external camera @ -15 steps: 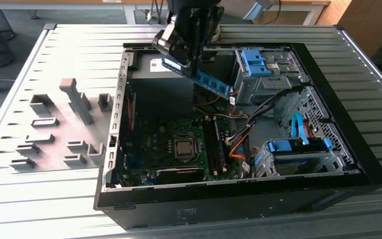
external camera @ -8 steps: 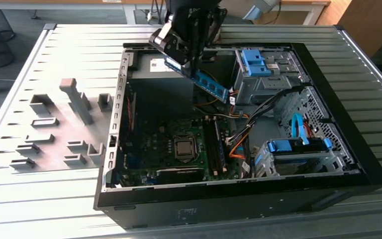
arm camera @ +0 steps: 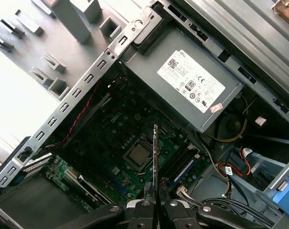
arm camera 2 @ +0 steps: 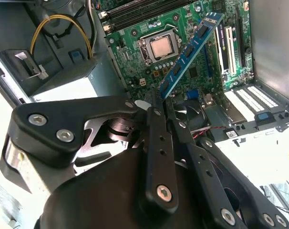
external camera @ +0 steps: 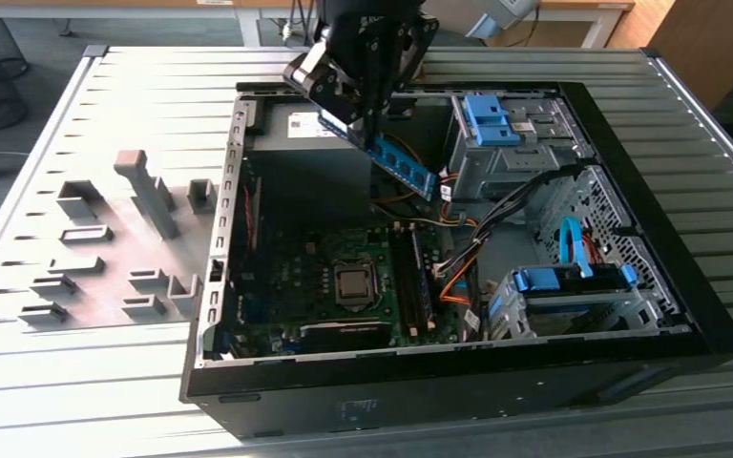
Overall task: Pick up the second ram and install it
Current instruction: 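Insert the second ram into the second slot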
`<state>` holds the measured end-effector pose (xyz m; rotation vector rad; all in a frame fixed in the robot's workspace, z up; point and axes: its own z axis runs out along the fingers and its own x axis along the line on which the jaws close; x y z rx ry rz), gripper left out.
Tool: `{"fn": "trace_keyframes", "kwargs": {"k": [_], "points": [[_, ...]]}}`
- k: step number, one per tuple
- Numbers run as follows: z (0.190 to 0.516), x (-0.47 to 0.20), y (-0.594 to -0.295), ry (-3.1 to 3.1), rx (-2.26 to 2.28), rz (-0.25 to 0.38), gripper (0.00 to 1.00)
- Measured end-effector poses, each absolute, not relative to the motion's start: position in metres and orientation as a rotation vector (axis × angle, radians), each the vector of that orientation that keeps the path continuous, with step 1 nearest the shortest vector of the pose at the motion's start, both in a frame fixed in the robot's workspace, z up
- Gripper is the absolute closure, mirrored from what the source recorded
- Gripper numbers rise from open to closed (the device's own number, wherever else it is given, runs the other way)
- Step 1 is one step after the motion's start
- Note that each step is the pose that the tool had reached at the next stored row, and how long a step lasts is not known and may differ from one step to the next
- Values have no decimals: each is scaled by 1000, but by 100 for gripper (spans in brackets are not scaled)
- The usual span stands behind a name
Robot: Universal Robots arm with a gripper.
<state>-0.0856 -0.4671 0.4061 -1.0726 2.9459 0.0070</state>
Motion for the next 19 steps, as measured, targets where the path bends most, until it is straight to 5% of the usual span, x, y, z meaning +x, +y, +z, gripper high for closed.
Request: {"fn": "trace_keyframes", "kwargs": {"k": [19], "points": [[406, -86, -467, 2973, -996, 7, 86]]}}
